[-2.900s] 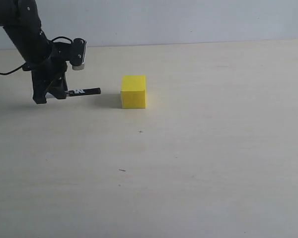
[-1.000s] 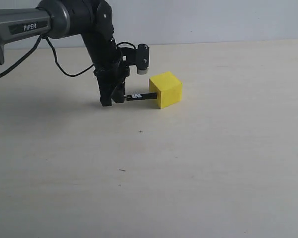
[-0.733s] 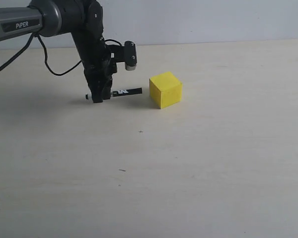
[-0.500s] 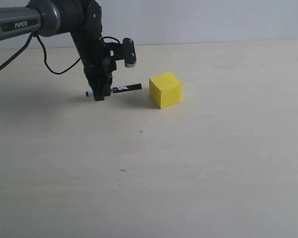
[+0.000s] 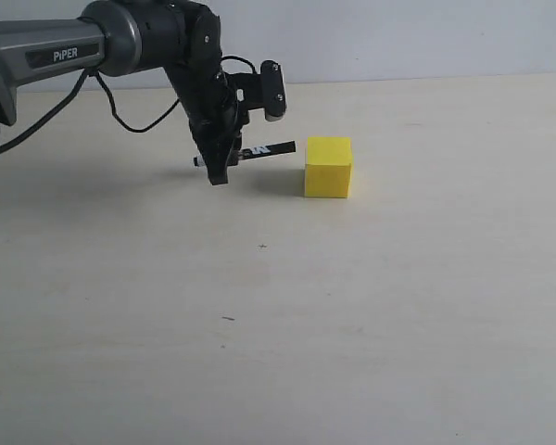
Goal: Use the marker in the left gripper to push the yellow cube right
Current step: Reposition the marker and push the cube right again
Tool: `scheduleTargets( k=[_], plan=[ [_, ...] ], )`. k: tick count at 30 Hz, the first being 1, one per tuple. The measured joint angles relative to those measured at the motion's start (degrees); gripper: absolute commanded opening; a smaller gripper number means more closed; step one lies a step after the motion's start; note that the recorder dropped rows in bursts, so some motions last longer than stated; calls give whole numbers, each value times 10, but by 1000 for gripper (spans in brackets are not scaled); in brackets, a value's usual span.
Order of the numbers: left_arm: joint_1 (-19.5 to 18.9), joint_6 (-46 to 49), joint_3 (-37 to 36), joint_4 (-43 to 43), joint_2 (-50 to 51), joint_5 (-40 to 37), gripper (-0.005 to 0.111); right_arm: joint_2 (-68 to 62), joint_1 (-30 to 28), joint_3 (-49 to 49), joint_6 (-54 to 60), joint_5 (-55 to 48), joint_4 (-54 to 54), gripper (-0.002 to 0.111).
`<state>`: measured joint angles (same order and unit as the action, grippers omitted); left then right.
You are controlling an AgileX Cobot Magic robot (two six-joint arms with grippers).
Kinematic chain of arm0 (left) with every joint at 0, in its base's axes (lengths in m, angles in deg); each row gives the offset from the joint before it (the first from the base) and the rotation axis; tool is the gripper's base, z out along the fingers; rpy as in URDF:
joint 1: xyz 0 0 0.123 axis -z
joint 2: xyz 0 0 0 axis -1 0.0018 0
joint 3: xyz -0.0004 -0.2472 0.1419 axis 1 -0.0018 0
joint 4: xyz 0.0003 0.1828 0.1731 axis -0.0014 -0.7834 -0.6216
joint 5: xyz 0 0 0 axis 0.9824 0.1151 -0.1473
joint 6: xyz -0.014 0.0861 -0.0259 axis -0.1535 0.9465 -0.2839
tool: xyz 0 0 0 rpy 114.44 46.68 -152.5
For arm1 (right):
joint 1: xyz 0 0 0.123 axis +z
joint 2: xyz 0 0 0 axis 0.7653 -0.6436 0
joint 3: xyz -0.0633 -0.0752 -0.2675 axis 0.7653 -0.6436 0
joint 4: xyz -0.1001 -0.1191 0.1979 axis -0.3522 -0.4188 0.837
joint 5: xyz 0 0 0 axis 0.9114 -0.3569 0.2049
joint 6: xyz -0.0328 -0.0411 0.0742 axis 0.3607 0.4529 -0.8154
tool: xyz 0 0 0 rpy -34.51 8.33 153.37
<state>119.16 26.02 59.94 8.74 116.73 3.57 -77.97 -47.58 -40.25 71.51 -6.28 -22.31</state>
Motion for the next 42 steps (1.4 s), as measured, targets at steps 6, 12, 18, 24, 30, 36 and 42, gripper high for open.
scheduleTargets(
  k=[6, 12, 18, 24, 30, 36, 42],
  plan=[
    [-14, 5, 0, -35, 0, -31, 0, 0, 0, 0, 0, 0, 0, 0],
    [-10, 66, 3, -29, 0, -50, 0, 0, 0, 0, 0, 0, 0, 0],
    [-8, 94, 40, 11, 0, -93, 0, 0, 0, 0, 0, 0, 0, 0],
    [-10, 96, 68, 14, 9, -122, 0, 0, 0, 0, 0, 0, 0, 0],
    [-10, 96, 73, 12, 34, -146, 0, 0, 0, 0, 0, 0, 0, 0],
    [-10, 95, 96, 11, 36, -151, 0, 0, 0, 0, 0, 0, 0, 0],
    [-10, 95, 103, 14, 36, -151, 0, 0, 0, 0, 0, 0, 0, 0]
  ],
)
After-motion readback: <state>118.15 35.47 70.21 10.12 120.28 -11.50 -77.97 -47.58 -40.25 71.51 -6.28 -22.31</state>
